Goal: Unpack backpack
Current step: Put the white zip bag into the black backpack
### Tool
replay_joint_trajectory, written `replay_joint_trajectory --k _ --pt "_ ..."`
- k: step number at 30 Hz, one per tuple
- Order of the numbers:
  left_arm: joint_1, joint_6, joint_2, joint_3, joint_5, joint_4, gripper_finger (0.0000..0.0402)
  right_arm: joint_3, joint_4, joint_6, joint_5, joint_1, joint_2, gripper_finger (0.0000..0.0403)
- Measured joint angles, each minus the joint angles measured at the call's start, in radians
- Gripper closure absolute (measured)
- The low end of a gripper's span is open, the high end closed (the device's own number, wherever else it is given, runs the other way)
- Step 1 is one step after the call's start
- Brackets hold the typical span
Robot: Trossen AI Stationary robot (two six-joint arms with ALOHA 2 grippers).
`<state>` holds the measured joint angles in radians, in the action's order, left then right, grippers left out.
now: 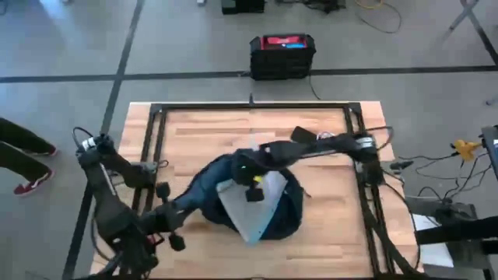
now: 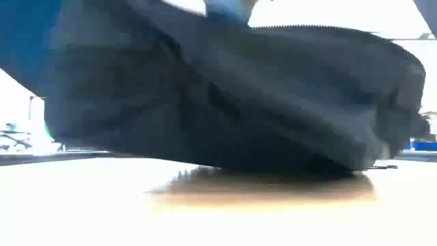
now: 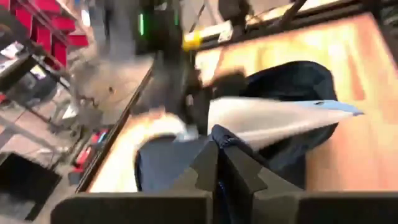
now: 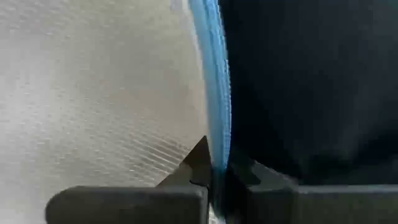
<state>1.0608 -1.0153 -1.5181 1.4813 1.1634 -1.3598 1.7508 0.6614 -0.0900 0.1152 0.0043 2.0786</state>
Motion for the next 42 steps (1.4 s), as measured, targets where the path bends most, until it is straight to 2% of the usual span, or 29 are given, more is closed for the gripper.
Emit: replay_joint_trajectory --k 1,5,7,10,14,16,21,24,27,31,36,38,42 --pt "0.012 -0.011 0.000 -0.003 0.003 0.005 0.0402 0.000 -0.014 0.041 -0.045 -0.014 0.028 0.0403" --pt "0.043 -0.049 -0.005 -0.019 0.015 0.044 0.0402 0.001 -0.007 0.209 -0.337 -0.068 0.094 0.0403" --pt "0.048 -0.049 -0.013 -0.037 0.015 0.065 0.0402 0.001 0.009 0.273 -0.359 -0.089 0.108 0.0403" --pt "0.049 -0.075 -0.019 -0.068 0.014 0.077 0.0402 0.001 0.022 0.334 -0.305 -0.099 0.108 0.0403" --pt "0.049 -0.161 -0.020 -0.144 0.014 0.084 0.0402 0.001 0.022 0.311 -0.284 -0.057 0.086 0.0403" --pt "0.048 -0.226 -0.020 -0.187 0.023 0.084 0.0402 0.001 0.018 0.262 -0.208 -0.021 0.060 0.0403" --pt "0.045 -0.359 -0.011 -0.289 0.041 0.082 0.0401 0.001 -0.047 0.201 0.128 0.089 0.028 0.0403" --pt "0.042 -0.389 0.001 -0.320 0.098 0.081 0.0401 0.001 -0.187 0.183 0.138 0.154 0.042 0.0403" --pt "0.041 -0.390 0.013 -0.324 0.144 0.082 0.0401 0.002 -0.293 0.188 0.098 0.168 0.078 0.0401" --pt "0.041 -0.359 0.021 -0.295 0.153 0.079 0.0401 0.002 -0.239 0.195 -0.035 0.142 0.129 0.0376" --pt "0.040 -0.293 0.025 -0.250 0.135 0.079 0.0401 0.005 -0.100 0.243 -0.320 0.081 0.151 0.0308" --pt "0.038 -0.279 0.027 -0.245 0.127 0.073 0.0401 0.006 -0.067 0.254 -0.381 0.058 0.145 0.0279" --pt "0.036 -0.281 0.031 -0.257 0.146 0.077 0.0401 0.005 -0.004 0.250 -0.434 0.019 0.096 0.0230"
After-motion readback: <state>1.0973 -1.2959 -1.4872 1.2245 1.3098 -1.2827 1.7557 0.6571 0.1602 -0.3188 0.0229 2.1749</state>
